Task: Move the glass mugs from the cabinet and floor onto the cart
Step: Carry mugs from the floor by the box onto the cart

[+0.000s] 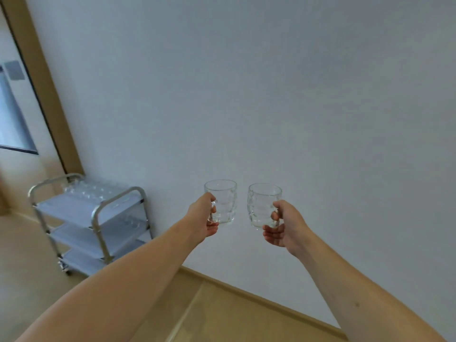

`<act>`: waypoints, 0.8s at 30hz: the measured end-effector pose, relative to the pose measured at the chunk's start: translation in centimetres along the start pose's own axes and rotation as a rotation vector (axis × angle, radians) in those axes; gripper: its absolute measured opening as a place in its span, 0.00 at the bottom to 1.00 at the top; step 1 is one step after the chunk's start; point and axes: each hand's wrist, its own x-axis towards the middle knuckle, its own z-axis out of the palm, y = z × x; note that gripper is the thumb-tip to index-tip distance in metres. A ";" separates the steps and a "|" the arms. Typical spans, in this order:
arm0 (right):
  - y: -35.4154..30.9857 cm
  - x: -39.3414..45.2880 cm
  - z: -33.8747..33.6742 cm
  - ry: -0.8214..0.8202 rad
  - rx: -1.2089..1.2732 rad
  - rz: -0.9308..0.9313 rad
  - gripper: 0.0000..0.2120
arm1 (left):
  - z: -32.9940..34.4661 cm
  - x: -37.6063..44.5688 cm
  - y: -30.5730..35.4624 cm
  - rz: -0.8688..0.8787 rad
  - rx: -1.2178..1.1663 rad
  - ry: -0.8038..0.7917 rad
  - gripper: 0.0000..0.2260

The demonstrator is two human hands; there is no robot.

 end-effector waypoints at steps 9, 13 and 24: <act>1.2 4.9 15.3 -0.185 -0.118 0.067 0.19 | -13.1 4.8 1.3 -0.052 -0.089 0.248 0.10; 1.6 8.0 21.6 -0.284 -0.170 0.097 0.19 | -17.6 7.4 1.4 -0.079 -0.123 0.350 0.13; 0.4 17.5 38.1 -0.506 -0.295 0.133 0.19 | -28.6 16.7 6.9 -0.081 -0.175 0.602 0.13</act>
